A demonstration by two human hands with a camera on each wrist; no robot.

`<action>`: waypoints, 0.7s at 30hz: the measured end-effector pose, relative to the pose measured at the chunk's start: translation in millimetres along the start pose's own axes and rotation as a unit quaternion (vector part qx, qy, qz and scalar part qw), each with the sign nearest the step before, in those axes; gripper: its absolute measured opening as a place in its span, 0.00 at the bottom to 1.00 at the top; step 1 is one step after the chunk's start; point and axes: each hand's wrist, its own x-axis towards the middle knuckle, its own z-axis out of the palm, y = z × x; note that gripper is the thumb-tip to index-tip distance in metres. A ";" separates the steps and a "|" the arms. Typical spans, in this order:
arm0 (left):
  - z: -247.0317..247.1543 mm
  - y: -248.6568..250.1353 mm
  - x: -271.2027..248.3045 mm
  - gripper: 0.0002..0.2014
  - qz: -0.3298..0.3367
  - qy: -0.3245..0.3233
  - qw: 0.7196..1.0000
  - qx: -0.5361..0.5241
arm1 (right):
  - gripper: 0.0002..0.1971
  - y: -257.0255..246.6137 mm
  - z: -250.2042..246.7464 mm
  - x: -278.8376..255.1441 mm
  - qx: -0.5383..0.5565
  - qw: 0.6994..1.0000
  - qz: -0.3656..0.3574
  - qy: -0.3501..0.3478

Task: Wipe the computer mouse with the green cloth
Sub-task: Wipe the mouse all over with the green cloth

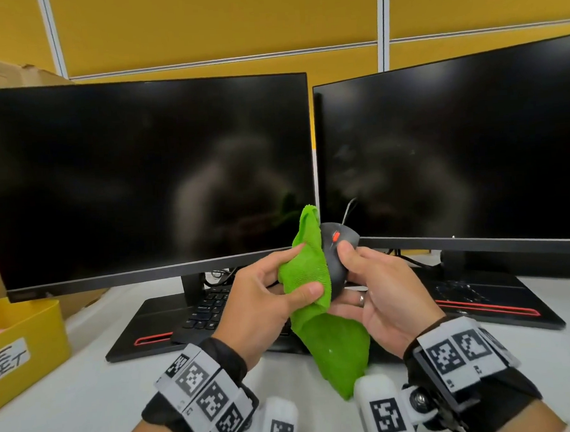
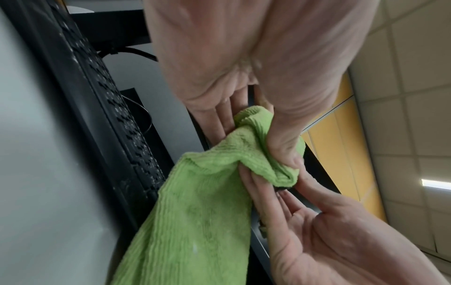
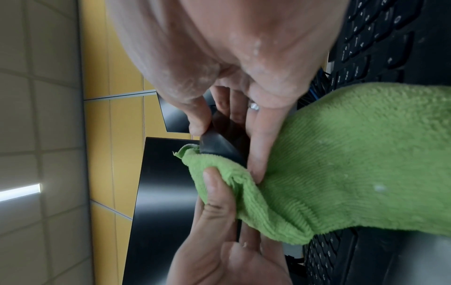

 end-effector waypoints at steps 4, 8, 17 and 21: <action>-3.0 0.1 0.9 0.25 -0.003 0.023 1.000 -0.018 | 0.15 -0.2 0.1 0.8 0.005 1.000 0.005 -0.006; -5.1 -0.5 1.4 0.16 -0.004 0.047 0.999 -0.015 | 0.14 -1.3 0.6 0.7 0.013 1.000 0.003 -0.005; -1.7 1.0 2.1 0.34 0.003 0.000 1.000 0.006 | 0.13 0.6 3.4 -3.0 0.060 0.998 0.005 -0.003; -5.6 2.5 3.6 0.24 0.010 0.019 1.000 -0.012 | 0.12 -1.7 -2.7 -1.7 0.000 1.000 0.023 -0.005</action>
